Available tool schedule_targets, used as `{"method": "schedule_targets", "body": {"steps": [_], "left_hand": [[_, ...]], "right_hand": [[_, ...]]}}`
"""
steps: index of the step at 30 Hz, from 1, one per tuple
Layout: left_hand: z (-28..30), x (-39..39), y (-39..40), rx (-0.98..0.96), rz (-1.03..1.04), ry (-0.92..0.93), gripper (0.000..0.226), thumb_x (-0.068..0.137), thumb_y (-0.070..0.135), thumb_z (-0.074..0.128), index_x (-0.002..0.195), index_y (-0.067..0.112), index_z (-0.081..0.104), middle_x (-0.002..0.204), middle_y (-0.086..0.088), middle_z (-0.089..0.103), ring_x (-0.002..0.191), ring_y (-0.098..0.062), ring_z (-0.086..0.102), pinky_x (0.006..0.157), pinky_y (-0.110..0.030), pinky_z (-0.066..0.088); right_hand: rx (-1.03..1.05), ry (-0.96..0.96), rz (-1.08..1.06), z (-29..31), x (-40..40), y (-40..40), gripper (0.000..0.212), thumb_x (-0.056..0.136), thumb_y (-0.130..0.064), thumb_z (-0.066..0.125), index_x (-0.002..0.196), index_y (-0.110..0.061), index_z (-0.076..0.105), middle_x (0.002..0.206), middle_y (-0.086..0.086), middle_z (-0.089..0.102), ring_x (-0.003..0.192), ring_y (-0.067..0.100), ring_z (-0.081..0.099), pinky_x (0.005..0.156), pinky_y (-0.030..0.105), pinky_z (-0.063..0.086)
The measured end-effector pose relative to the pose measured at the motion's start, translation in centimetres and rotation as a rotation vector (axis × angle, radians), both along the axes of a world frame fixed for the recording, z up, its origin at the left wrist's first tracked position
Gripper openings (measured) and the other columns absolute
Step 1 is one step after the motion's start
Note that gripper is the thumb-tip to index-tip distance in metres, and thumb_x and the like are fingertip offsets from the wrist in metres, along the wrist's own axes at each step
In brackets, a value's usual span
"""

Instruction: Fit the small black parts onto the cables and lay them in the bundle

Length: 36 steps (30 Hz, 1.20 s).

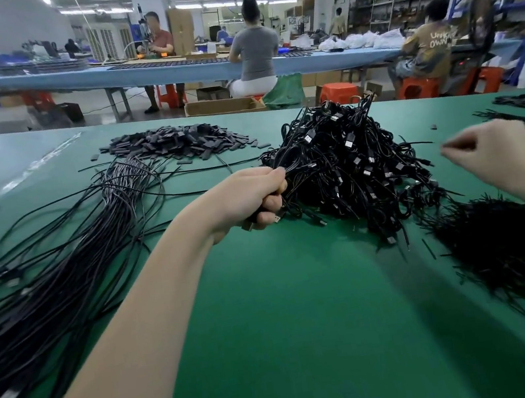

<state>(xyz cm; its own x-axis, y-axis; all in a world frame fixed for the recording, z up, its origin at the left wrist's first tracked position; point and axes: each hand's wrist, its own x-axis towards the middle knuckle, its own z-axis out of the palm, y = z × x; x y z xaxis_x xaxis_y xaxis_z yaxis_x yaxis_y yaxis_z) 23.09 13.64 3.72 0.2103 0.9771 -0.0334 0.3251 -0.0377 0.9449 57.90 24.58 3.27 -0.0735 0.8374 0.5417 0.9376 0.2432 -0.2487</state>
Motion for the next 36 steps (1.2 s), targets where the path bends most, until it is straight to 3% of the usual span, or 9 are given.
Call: {"method": "schedule_targets", "body": {"steps": [5,9,15,17,21,25,30,33,36], "left_hand": [[-0.2,1.3,-0.4,0.043,-0.039,0.018,0.029,0.105,0.033,0.033,0.080,0.018,0.038,0.061,0.008,0.035,0.052,-0.009,0.033,0.055,-0.024,0.026],[-0.1,2.3,-0.8,0.196,-0.016,0.360,0.031,0.103,0.036,0.034,0.082,0.015,0.038,0.067,0.004,0.042,0.049,-0.005,0.040,0.047,-0.017,0.033],[-0.5,2.9,-0.6,0.307,-0.039,0.636,0.027,0.102,0.027,0.032,0.118,0.010,0.048,0.091,-0.005,0.058,0.074,-0.022,0.056,0.069,-0.039,0.049],[-0.8,3.1,-0.5,0.349,-0.017,0.752,0.028,0.103,0.028,0.031,0.116,0.010,0.046,0.101,-0.009,0.060,0.084,-0.028,0.057,0.075,-0.043,0.048],[-1.6,4.2,-0.9,0.473,0.124,1.098,0.025,0.102,0.040,0.023,0.093,0.021,0.036,0.074,0.000,0.046,0.068,-0.030,0.046,0.059,-0.033,0.032],[-2.5,5.6,-1.4,0.638,0.045,1.275,0.022,0.104,0.038,0.025,0.100,0.022,0.039,0.095,0.000,0.063,0.083,-0.030,0.062,0.057,-0.032,0.030],[-1.0,6.2,-2.2,0.603,-0.166,0.915,0.033,0.103,0.041,0.030,0.074,0.025,0.028,0.069,0.010,0.039,0.059,-0.010,0.040,0.061,-0.034,0.032],[-0.1,5.3,-1.8,0.446,-0.108,0.355,0.026,0.104,0.032,0.033,0.079,0.025,0.040,0.070,0.009,0.043,0.060,-0.008,0.042,0.058,-0.024,0.035],[-0.2,5.1,-1.1,0.253,0.062,-0.171,0.029,0.105,0.027,0.032,0.081,0.016,0.043,0.061,0.008,0.036,0.052,-0.007,0.031,0.050,-0.019,0.029]], "right_hand": [[-0.002,0.443,0.550,1.1,-11.1,-8.0,0.013,0.080,-0.023,0.075,0.092,-0.027,0.074,0.079,-0.018,0.070,0.063,-0.002,0.064,0.058,0.009,0.049],[0.115,0.419,0.645,0.5,-15.1,-10.7,0.009,0.082,-0.017,0.074,0.091,-0.018,0.077,0.082,-0.011,0.072,0.072,0.002,0.065,0.068,0.016,0.052],[0.159,0.358,0.650,-0.1,-16.0,-11.4,0.010,0.082,-0.014,0.074,0.091,-0.016,0.077,0.082,-0.009,0.072,0.070,-0.001,0.062,0.067,0.011,0.048],[0.136,0.282,0.630,0.1,-15.7,-11.4,0.010,0.084,-0.017,0.071,0.093,-0.019,0.077,0.083,-0.009,0.073,0.068,-0.005,0.060,0.067,0.013,0.048],[0.206,-0.226,0.604,1.9,-15.0,-11.0,0.008,0.086,-0.026,0.067,0.085,-0.022,0.073,0.080,-0.006,0.071,0.078,0.016,0.062,0.072,0.036,0.051],[-0.358,-0.356,0.669,6.0,-13.6,-8.0,0.012,0.080,-0.041,0.068,0.070,-0.034,0.066,0.067,-0.019,0.065,0.065,-0.004,0.058,0.059,0.011,0.044],[-1.198,0.240,0.793,5.7,-11.3,-4.5,0.011,0.074,-0.028,0.075,0.070,-0.020,0.068,0.076,0.002,0.062,0.070,0.011,0.056,0.066,0.025,0.043],[-1.219,0.889,0.876,3.1,-12.3,-4.7,0.005,0.076,-0.016,0.064,0.075,-0.019,0.067,0.078,0.002,0.063,0.071,0.014,0.060,0.065,0.026,0.050],[-0.978,1.359,0.748,0.5,-15.6,-6.0,0.010,0.079,-0.013,0.064,0.087,-0.015,0.058,0.070,-0.002,0.065,0.061,0.010,0.061,0.061,0.023,0.052]]}}
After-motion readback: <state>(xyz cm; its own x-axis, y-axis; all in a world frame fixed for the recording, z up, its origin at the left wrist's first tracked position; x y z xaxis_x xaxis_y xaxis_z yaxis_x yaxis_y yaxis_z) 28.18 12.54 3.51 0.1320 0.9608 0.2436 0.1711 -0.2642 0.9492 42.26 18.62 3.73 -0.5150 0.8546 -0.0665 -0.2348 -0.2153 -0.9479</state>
